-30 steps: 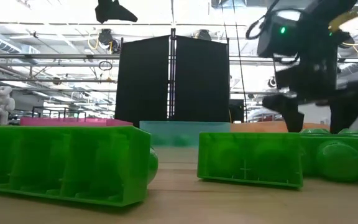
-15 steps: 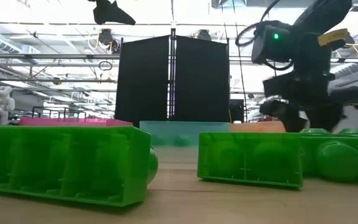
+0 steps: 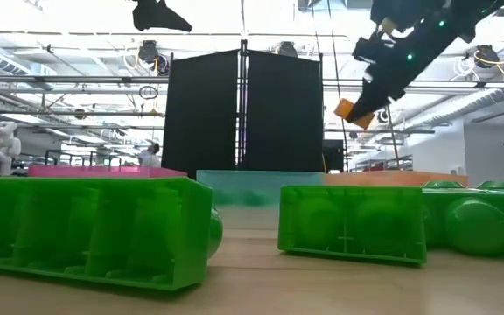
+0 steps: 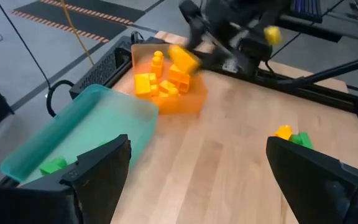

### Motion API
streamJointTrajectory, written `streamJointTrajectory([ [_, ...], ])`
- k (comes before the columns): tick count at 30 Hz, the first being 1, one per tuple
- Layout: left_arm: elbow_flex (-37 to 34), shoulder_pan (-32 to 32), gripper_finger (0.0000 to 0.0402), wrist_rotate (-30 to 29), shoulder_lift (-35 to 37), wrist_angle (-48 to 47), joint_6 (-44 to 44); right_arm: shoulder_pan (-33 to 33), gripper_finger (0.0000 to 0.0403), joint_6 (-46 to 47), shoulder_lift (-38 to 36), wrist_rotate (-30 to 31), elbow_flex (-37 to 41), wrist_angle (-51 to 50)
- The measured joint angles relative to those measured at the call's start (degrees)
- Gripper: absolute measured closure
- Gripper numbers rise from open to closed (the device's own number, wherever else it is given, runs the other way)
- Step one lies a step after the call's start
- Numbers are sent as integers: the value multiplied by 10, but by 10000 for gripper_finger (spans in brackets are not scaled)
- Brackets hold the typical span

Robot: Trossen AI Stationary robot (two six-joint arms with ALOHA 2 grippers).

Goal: Sort blocks
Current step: Put the yellow game piece into the orange bin

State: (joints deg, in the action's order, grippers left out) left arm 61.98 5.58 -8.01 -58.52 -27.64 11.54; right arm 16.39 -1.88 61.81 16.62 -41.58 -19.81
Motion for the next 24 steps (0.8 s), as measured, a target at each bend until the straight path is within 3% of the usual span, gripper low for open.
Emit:
streamJointTrajectory([
  [9, 0, 0, 29, -8, 0, 2, -3, 201, 264, 107, 10, 68, 37, -59],
  [16, 0, 0, 29, -13, 0, 2, -15, 249, 263, 95, 61, 36, 61, -44],
  [18, 0, 0, 29, -13, 0, 1, -15, 249, 224, 85, 65, 1, 54, -46],
  [22, 0, 0, 29, -12, 0, 1, -14, 247, 97, 107, 59, -17, 17, -67],
  [24, 0, -1, 29, -12, 0, 1, -14, 248, 55, 114, 51, -20, -17, -90],
])
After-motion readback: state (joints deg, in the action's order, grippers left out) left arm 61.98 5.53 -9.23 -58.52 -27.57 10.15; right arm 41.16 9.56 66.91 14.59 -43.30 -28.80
